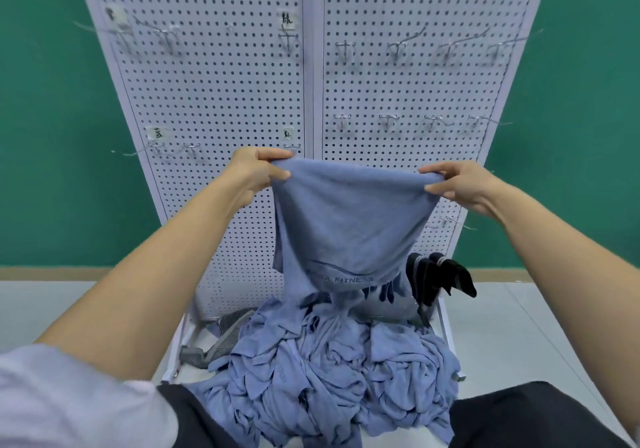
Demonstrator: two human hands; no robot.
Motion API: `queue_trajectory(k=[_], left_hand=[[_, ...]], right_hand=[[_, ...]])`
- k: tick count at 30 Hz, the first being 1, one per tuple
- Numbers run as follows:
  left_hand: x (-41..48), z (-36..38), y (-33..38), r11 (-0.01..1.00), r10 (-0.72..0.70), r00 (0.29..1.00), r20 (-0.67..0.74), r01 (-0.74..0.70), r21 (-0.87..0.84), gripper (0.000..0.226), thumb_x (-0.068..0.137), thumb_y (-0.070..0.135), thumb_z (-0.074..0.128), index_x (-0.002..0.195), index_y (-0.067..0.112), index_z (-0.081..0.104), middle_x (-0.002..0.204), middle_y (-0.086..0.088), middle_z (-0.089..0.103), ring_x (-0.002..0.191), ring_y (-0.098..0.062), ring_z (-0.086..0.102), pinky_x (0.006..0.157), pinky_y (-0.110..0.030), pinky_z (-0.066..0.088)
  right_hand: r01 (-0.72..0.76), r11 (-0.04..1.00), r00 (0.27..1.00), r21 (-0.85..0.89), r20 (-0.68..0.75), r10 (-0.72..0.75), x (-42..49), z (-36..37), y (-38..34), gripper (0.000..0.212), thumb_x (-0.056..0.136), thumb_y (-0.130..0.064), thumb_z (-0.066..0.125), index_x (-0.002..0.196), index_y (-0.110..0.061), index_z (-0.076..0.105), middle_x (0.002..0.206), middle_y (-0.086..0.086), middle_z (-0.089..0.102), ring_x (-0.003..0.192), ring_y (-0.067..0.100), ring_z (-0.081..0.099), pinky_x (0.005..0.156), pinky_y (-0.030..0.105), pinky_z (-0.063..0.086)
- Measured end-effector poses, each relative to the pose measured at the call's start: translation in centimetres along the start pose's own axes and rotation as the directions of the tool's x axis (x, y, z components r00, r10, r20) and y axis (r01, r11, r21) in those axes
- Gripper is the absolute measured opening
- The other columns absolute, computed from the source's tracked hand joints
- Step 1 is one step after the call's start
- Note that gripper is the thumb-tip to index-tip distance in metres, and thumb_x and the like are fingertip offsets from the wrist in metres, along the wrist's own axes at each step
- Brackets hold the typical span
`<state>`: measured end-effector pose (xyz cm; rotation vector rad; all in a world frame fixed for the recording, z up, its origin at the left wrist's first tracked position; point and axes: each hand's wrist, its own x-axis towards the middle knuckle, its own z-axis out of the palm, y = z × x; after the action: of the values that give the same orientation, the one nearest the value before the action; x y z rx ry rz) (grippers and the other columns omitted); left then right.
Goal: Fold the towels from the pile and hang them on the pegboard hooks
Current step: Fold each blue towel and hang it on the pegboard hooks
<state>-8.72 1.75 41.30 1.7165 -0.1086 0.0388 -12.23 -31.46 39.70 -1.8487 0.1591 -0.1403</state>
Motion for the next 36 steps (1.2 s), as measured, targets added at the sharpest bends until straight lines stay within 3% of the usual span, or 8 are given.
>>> queue_trajectory(k=[4,9,11,14,18,25,29,36], left_hand=[[0.8,-0.9,-0.7,0.951,0.015,0.999,0.036,-0.025,0.307,0.049,0.076,-0.021,0.061,0.117,0.004,0.065,0.117,-0.008,0.060,0.112,-0.018,0.051,0.103,-0.029,0.041],[0.9,-1.9,-2.0,0.789,0.104,0.991,0.088,-0.136,0.599,0.015,0.090,-0.004,0.056,0.092,0.000,0.070,0.080,-0.008,0.056,0.074,-0.020,0.047,0.060,-0.022,0.036],[1.0,-2.4,-2.5,0.766,0.111,0.991,0.075,-0.133,0.629,0.024,0.092,0.003,0.056,0.069,-0.001,0.057,0.065,-0.008,0.041,0.060,-0.018,0.033,0.051,-0.023,0.026],[1.4,-3.3,-3.5,0.861,0.071,0.997,0.016,-0.070,0.504,0.025,0.092,0.014,0.060,0.071,0.001,0.056,0.069,-0.008,0.044,0.065,-0.018,0.038,0.059,-0.023,0.033],[1.2,-4.3,-4.2,0.998,-0.056,0.996,0.074,0.055,0.015,0.018,0.093,0.018,0.060,0.086,0.002,0.062,0.080,-0.004,0.063,0.079,-0.018,0.057,0.084,-0.030,0.051],[1.2,-4.5,-6.2,0.807,-0.276,0.951,0.142,0.309,-0.503,0.012,0.095,0.013,0.054,0.098,0.006,0.062,0.084,-0.005,0.071,0.067,-0.011,0.070,0.058,-0.023,0.058],[1.0,-3.0,-7.4,0.821,-0.352,0.936,0.023,0.321,-0.473,0.012,0.091,0.009,0.060,0.099,0.000,0.064,0.094,-0.013,0.069,0.078,-0.019,0.069,0.057,-0.027,0.059],[-2.6,5.3,-6.0,0.965,-0.143,0.986,-0.090,0.119,-0.234,0.008,0.086,0.013,0.069,0.087,0.006,0.071,0.083,-0.009,0.074,0.078,-0.019,0.072,0.062,-0.024,0.057]], right_hand=[[0.057,0.962,0.998,-0.267,0.003,-0.058,0.0,0.3,-0.6,0.039,0.081,0.017,0.059,0.114,-0.004,0.066,0.111,0.009,0.059,0.105,0.022,0.053,0.099,0.030,0.042],[0.128,0.855,0.984,-0.502,-0.039,-0.171,0.1,0.6,-0.5,0.011,0.088,0.000,0.063,0.092,-0.008,0.070,0.082,0.009,0.059,0.075,0.020,0.048,0.064,0.026,0.039],[0.138,0.852,0.980,-0.505,-0.057,-0.192,-0.1,0.5,-0.4,0.015,0.088,-0.007,0.065,0.073,-0.008,0.065,0.071,0.009,0.054,0.065,0.019,0.043,0.055,0.024,0.033],[0.120,0.900,0.974,-0.418,-0.125,-0.188,-0.5,0.2,0.0,0.024,0.085,-0.018,0.072,0.077,0.004,0.065,0.069,0.006,0.052,0.060,0.014,0.042,0.053,0.022,0.033],[0.062,0.998,0.995,0.015,-0.074,-0.061,-1.2,-0.4,1.1,0.022,0.080,-0.019,0.074,0.078,-0.001,0.062,0.063,-0.003,0.061,0.060,0.008,0.056,0.075,0.024,0.052],[-0.109,0.814,0.991,0.570,0.126,0.045,-1.4,0.5,2.8,0.009,0.093,-0.011,0.056,0.093,-0.006,0.063,0.074,0.003,0.070,0.064,0.011,0.067,0.059,0.022,0.057],[-0.148,0.856,0.988,0.496,0.029,0.154,-1.1,2.4,3.2,0.006,0.089,-0.005,0.062,0.092,-0.003,0.066,0.077,0.006,0.073,0.064,0.014,0.070,0.057,0.023,0.058],[0.007,0.971,0.988,0.238,-0.152,0.030,-2.9,10.5,1.9,0.005,0.082,-0.012,0.074,0.082,-0.010,0.069,0.078,0.005,0.069,0.067,0.014,0.064,0.058,0.021,0.055]])
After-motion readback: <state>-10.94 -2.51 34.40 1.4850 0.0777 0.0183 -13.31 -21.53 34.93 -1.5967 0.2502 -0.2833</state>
